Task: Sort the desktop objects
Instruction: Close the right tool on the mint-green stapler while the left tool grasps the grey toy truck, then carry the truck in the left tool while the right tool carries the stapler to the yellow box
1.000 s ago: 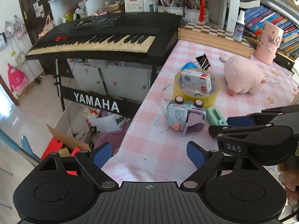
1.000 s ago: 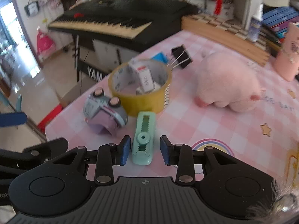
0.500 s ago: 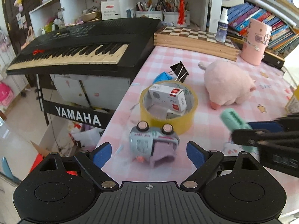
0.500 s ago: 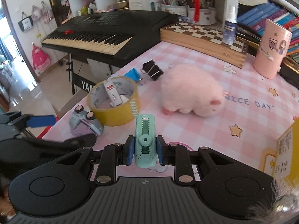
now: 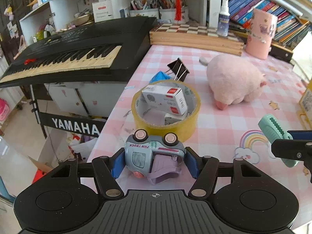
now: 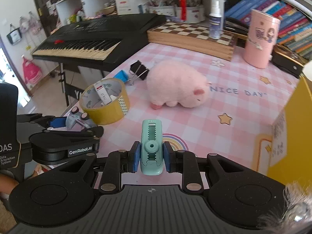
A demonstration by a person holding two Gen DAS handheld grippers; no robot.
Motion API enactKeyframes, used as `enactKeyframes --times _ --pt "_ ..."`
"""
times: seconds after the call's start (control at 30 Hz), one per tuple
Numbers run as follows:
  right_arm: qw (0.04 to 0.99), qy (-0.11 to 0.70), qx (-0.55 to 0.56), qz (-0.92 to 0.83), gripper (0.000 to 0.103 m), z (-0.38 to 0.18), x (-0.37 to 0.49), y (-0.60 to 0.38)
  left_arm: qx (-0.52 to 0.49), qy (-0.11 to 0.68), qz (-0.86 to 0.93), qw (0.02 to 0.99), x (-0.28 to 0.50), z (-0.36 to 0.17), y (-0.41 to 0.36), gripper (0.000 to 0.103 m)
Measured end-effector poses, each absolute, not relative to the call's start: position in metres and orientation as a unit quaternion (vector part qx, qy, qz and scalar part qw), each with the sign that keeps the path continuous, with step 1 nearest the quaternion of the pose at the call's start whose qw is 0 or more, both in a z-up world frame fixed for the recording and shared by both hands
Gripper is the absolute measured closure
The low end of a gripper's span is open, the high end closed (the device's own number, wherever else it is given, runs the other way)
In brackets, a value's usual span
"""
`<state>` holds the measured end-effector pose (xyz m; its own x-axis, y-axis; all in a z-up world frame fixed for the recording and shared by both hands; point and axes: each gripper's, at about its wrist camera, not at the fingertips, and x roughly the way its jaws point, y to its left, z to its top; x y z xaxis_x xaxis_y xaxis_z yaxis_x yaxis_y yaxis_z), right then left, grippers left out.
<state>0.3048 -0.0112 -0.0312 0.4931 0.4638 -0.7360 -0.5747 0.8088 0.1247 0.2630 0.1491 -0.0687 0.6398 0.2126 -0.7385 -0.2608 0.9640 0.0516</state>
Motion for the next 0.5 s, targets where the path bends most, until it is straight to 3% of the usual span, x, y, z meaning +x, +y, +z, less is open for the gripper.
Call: enactKeyframes --times 0.5 --pt "0.908 0.35 -0.022 0.229 0.08 0.01 0.248 -0.042 -0.055 0.318 0.022 0.946 0.197 0.016 0.141 0.04"
